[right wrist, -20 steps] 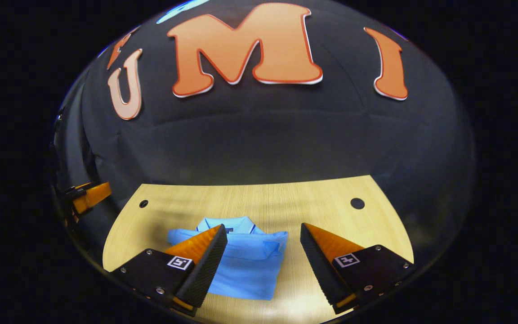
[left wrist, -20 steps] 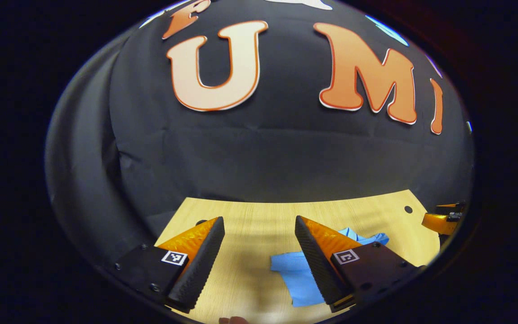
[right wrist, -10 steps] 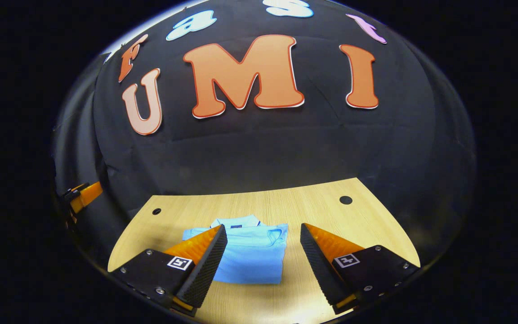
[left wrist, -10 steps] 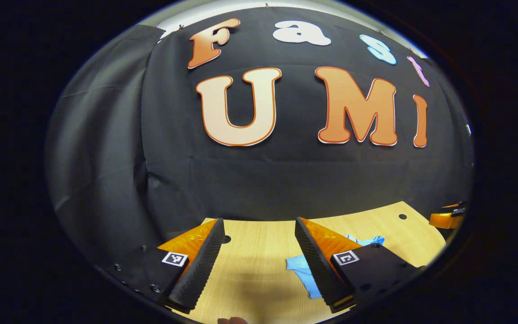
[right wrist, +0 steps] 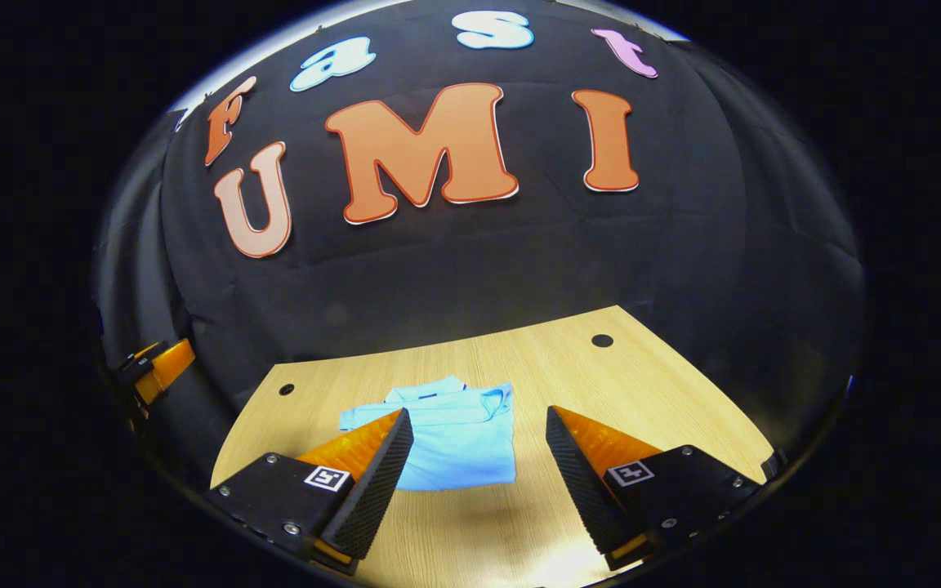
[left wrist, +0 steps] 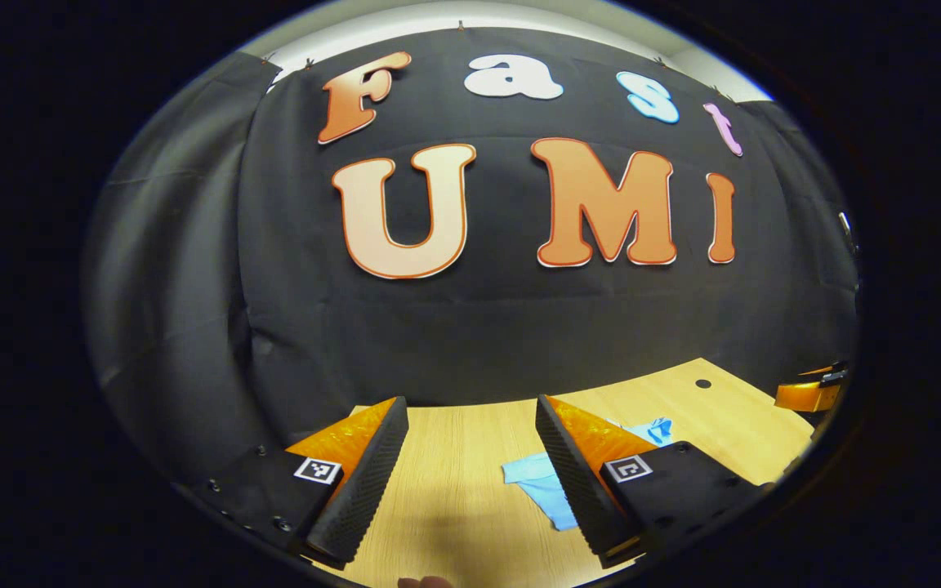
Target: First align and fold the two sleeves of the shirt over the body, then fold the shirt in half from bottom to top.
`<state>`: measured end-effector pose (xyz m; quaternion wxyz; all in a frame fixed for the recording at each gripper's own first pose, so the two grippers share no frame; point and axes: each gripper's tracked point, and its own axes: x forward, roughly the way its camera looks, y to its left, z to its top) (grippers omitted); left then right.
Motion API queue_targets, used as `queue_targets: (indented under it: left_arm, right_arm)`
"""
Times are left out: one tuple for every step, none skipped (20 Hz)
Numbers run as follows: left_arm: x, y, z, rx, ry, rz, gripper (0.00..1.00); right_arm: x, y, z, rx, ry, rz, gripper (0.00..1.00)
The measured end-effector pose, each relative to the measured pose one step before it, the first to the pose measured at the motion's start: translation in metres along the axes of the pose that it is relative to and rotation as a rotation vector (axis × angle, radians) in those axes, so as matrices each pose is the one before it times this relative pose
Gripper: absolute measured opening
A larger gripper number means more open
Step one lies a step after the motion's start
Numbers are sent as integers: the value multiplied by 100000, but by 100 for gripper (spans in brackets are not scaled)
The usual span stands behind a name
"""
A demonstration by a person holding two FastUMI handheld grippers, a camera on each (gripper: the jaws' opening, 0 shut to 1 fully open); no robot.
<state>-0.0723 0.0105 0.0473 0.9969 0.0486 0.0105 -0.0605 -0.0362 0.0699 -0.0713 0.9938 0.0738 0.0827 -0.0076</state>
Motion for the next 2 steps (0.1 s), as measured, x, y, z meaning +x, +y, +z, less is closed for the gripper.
queue_targets:
  left_arm:
    - [30, -528, 58, -320, -49, -1070, 100]
    - [86, -661, 83, -411, 20, -1566, 100]
  right_arm:
    - [-486, -22, -59, 573, -108, -356, 99]
    - [-351, -231, -89, 921, -34, -553, 99]
